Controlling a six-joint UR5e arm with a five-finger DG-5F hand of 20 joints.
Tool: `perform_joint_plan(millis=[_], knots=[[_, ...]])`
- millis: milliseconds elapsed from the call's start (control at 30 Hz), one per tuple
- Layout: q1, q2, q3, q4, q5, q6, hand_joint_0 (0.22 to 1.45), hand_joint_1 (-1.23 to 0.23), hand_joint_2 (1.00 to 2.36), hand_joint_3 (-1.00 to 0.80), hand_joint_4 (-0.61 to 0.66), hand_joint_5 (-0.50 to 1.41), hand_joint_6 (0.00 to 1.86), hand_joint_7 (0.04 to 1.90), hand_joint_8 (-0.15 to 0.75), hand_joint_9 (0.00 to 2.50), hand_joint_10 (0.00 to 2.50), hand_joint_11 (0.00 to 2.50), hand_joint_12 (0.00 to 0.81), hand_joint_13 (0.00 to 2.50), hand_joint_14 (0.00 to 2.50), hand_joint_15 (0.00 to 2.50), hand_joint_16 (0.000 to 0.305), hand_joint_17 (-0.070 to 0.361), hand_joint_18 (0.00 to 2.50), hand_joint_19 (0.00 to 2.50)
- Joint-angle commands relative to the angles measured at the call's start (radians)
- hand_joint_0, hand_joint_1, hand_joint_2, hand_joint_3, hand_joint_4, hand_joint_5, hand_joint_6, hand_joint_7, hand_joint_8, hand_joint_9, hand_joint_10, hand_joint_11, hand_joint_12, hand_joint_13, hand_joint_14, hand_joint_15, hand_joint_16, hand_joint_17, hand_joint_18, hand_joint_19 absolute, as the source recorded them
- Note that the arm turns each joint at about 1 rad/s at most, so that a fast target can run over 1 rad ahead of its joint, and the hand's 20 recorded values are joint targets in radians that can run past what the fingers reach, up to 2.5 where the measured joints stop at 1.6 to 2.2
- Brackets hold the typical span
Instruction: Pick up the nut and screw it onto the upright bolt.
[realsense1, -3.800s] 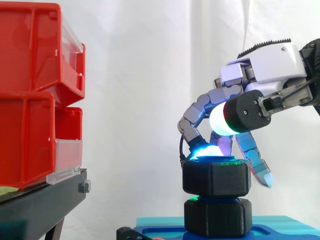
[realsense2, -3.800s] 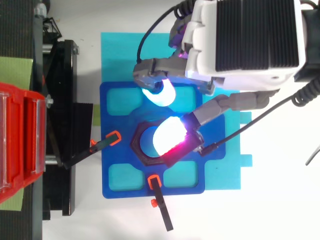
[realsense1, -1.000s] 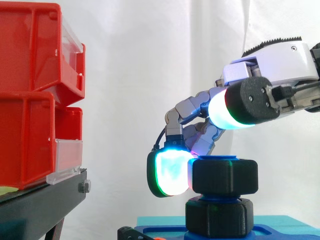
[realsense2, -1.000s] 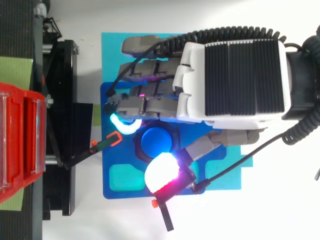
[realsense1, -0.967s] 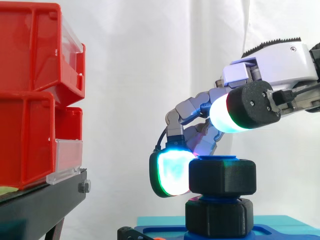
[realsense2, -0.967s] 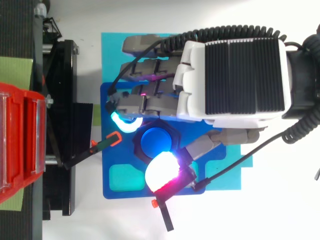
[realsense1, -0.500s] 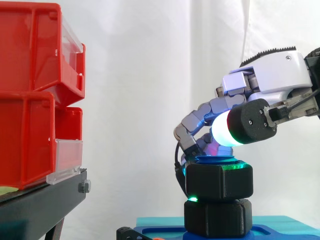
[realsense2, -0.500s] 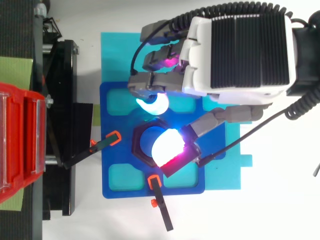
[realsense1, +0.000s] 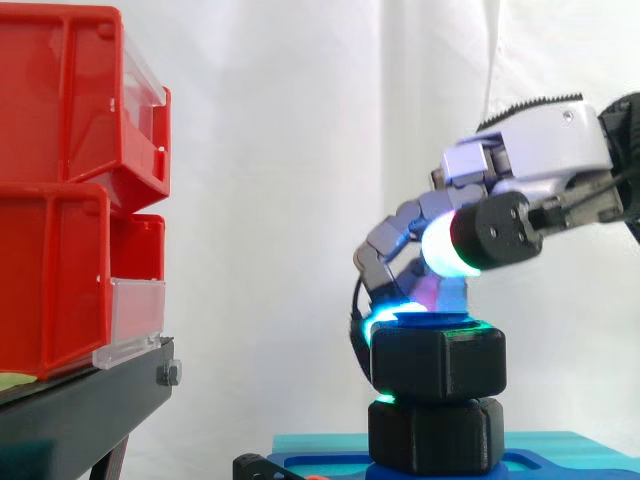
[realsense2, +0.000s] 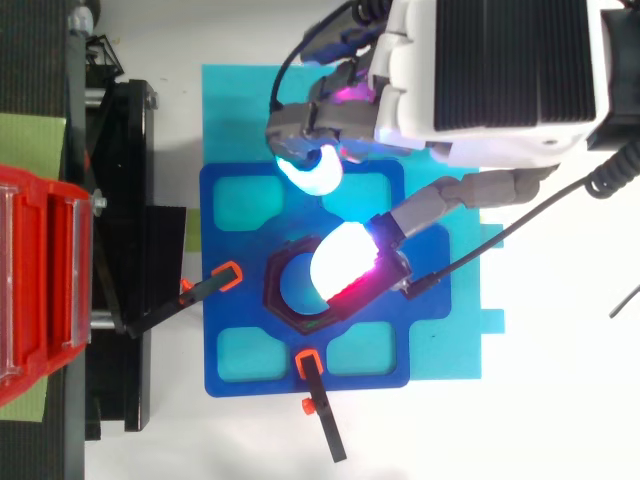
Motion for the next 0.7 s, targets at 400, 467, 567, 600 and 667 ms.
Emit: perform_joint_plan(millis=[400,467,567,600,667], knots=[[0.024,0.0,0.033,0.005,0.0,-0.005,0.49,-0.08,1.0,-0.5,0.2,-0.13,0.5,0.62,0.229,0.83,0.0,0.0,0.259,0.62,0.0,0.0,0.03,0.067,0.33,0.03],[0.036,0.0,0.025,0.016,0.018,-0.005,0.49,-0.07,1.0,-0.5,0.19,-0.13,0.5,0.6,0.225,0.8,0.0,0.0,0.266,0.6,0.0,0.0,0.029,0.066,0.3,0.01],[0.054,0.0,0.013,0.031,0.04,-0.003,0.49,-0.06,1.0,-0.5,0.19,-0.14,0.5,0.6,0.221,0.76,0.0,0.0,0.277,0.55,0.0,0.0,0.03,0.068,0.24,0.0],[0.059,0.0,0.01,0.033,0.043,-0.002,0.49,-0.06,1.0,-0.5,0.19,-0.14,0.5,0.59,0.219,0.75,0.0,0.0,0.278,0.53,0.0,0.0,0.03,0.068,0.22,0.0],[0.068,0.0,0.003,0.042,0.052,0.005,0.49,-0.05,1.0,-0.5,0.19,-0.14,0.5,0.59,0.22,0.73,0.0,0.0,0.283,0.52,0.0,0.0,0.031,0.069,0.2,0.0]])
